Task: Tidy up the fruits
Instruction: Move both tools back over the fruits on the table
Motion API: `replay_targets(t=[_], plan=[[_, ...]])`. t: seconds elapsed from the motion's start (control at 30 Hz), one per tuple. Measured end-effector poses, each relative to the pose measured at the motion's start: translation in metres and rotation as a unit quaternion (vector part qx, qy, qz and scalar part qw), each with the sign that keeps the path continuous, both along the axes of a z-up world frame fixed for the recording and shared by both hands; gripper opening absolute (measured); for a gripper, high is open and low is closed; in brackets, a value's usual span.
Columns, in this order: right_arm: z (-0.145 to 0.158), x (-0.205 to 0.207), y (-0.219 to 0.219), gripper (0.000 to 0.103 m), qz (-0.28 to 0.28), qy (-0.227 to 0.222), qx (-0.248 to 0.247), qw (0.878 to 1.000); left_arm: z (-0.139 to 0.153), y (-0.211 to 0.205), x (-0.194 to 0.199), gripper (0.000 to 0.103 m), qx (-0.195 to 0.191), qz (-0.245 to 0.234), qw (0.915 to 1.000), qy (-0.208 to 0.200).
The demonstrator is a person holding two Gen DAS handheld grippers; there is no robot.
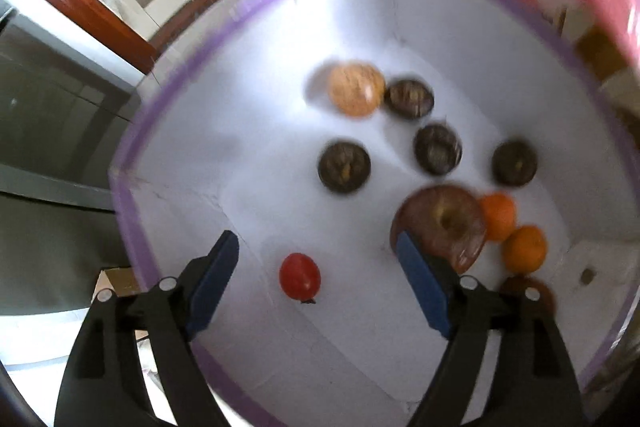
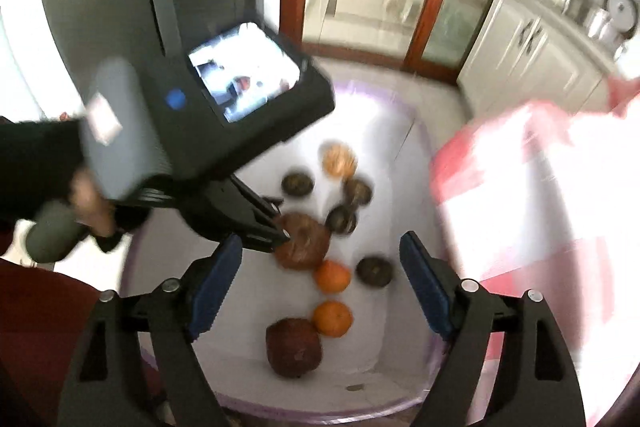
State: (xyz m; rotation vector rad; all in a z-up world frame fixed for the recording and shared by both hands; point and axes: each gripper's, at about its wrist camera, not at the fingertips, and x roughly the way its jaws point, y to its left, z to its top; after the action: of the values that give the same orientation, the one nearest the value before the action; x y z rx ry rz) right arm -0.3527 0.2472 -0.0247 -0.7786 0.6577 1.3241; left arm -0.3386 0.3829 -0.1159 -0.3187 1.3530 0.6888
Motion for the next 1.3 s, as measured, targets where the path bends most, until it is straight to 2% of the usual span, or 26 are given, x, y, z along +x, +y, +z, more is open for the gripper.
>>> replay_targets(t=[0.1, 0.17, 0.23, 0.27, 0.37, 0.4, 0.47, 0.57, 0.67, 0.8, 0.93, 1.0, 1.03, 1.07, 1.13, 1.2, 1.3], plan=[[0.050, 0.003, -0.025, 0.084, -0.012, -0.007, 0.077, 0.997, 0.030, 0.006, 0.003, 0.082, 0.009, 0.013, 0.9991, -0.038], [0.091, 0.011, -0.052, 0.087, -0.024, -0.004, 0.150, 0.988, 0.053, 0.006, 0.005, 0.082, 0.007, 0.020, 0.9966, -0.080], [0.114, 0.021, -0.074, 0.087, -0.042, -0.005, 0.193, 0.980, 0.082, 0.003, -0.001, 0.082, -0.005, 0.025, 0.9880, -0.152], [0.125, 0.029, -0.087, 0.087, -0.056, -0.007, 0.212, 0.976, 0.097, 0.000, 0.000, 0.085, -0.008, 0.028, 0.9818, -0.188], [0.145, 0.056, -0.129, 0.087, -0.114, -0.022, 0.259, 0.959, 0.139, -0.011, -0.004, 0.101, 0.021, 0.041, 0.9505, -0.307], [0.149, 0.067, -0.143, 0.087, -0.136, -0.028, 0.267, 0.954, 0.158, -0.021, -0.003, 0.101, 0.041, 0.042, 0.9350, -0.350], [0.151, 0.092, -0.172, 0.087, -0.189, -0.047, 0.276, 0.941, 0.183, -0.047, 0.012, 0.101, 0.058, 0.010, 0.9198, -0.388], [0.153, 0.133, -0.222, 0.087, -0.271, -0.063, 0.285, 0.917, 0.208, -0.083, 0.057, 0.101, 0.036, -0.066, 0.9122, -0.403], [0.146, 0.177, -0.262, 0.087, -0.332, -0.064, 0.291, 0.895, 0.219, -0.131, 0.107, 0.101, 0.004, -0.145, 0.9066, -0.397], [0.134, 0.231, -0.311, 0.087, -0.405, -0.061, 0.299, 0.862, 0.217, -0.206, 0.171, 0.101, -0.045, -0.230, 0.8921, -0.386], [0.119, 0.266, -0.368, 0.087, -0.471, -0.035, 0.326, 0.819, 0.221, -0.274, 0.226, 0.101, -0.044, -0.288, 0.8734, -0.391], [0.108, 0.272, -0.394, 0.087, -0.495, -0.012, 0.354, 0.794, 0.217, -0.308, 0.246, 0.101, -0.034, -0.302, 0.8677, -0.393], [0.102, 0.277, -0.406, 0.087, -0.508, 0.003, 0.368, 0.779, 0.217, -0.317, 0.256, 0.101, -0.029, -0.305, 0.8671, -0.393], [0.097, 0.283, -0.415, 0.087, -0.517, 0.015, 0.373, 0.770, 0.213, -0.329, 0.272, 0.101, -0.025, -0.306, 0.8682, -0.389], [0.090, 0.293, -0.427, 0.087, -0.540, 0.029, 0.369, 0.756, 0.206, -0.348, 0.300, 0.101, -0.023, -0.301, 0.8758, -0.377], [0.092, 0.291, -0.434, 0.087, -0.552, 0.026, 0.379, 0.743, 0.192, -0.360, 0.330, 0.101, -0.024, -0.286, 0.8840, -0.369], [0.095, 0.285, -0.445, 0.087, -0.571, 0.011, 0.390, 0.722, 0.184, -0.372, 0.362, 0.101, -0.025, -0.259, 0.8916, -0.370]])
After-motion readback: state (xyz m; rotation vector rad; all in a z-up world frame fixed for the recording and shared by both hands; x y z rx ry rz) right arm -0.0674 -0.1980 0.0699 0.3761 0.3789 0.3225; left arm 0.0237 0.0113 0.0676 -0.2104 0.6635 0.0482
